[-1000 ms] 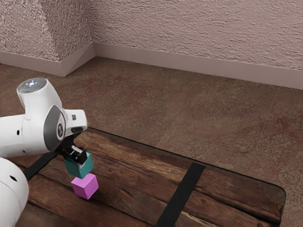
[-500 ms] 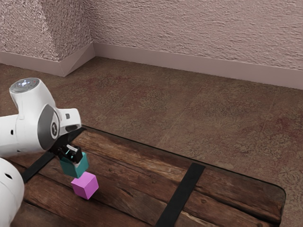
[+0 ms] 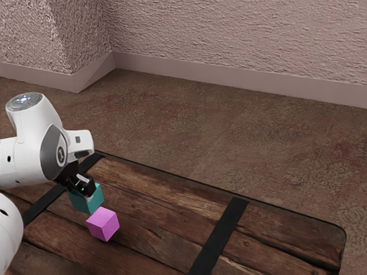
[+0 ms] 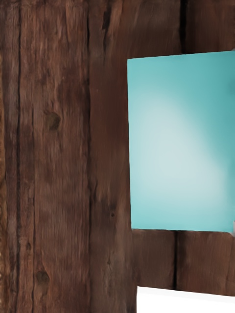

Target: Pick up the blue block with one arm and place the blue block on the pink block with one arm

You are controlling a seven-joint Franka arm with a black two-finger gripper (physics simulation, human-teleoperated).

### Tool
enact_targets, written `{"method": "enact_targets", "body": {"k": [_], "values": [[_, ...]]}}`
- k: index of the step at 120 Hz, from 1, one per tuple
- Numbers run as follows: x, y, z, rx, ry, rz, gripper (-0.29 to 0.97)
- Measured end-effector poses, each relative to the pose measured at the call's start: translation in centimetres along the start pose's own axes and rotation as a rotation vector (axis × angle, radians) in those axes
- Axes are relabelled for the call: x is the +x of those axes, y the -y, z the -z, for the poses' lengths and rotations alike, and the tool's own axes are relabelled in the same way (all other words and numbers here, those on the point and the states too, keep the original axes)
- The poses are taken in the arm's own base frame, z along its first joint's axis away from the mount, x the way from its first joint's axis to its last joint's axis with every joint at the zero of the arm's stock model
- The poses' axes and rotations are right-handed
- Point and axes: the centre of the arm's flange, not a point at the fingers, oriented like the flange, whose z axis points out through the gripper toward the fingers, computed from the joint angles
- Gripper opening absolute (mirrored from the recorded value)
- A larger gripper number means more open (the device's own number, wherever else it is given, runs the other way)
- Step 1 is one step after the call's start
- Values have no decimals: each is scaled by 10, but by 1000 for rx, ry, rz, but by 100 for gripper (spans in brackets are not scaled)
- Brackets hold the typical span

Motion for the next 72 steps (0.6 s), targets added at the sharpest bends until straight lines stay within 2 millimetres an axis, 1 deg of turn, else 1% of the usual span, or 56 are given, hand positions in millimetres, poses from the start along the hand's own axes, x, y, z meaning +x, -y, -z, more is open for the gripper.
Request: {"method": "enact_targets", "body": {"k": [11, 31, 67, 72], "values": [[0, -4, 1, 1, -2, -20, 18], [0, -3, 1, 4, -3, -40, 18], [1, 9, 3, -3, -9, -62, 18], [1, 13, 2, -2, -8, -58, 18]]}}
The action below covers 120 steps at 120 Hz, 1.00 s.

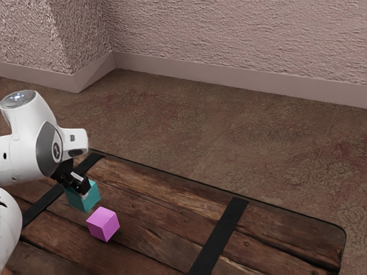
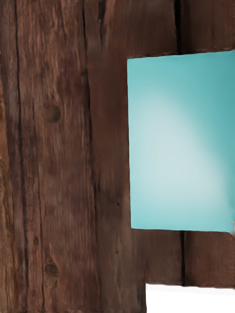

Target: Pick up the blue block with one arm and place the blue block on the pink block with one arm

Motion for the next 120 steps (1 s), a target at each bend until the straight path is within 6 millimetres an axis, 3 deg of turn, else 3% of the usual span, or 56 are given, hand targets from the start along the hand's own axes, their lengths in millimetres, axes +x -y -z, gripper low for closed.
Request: {"method": "enact_targets", "body": {"k": [41, 66, 120], "values": [[-1, 26, -3, 9, 5, -1, 18], [3, -3, 1, -4, -9, -106, 18], [14, 4, 1, 9, -25, -123, 16]]}}
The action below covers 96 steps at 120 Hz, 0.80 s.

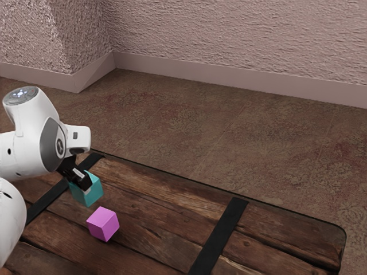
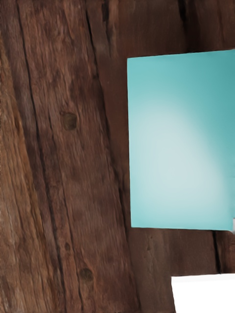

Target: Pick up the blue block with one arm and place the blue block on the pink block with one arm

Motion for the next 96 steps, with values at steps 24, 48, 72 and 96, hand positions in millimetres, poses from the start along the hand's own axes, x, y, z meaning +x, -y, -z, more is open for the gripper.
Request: {"method": "enact_targets", "body": {"k": [24, 48, 72, 96], "values": [[10, -14, -4, 4, -1, -26, 16], [11, -19, -5, 7, 0, -11, 15], [12, -22, -7, 5, 1, 23, 24], [12, -24, -8, -11, 1, 49, 48]]}}
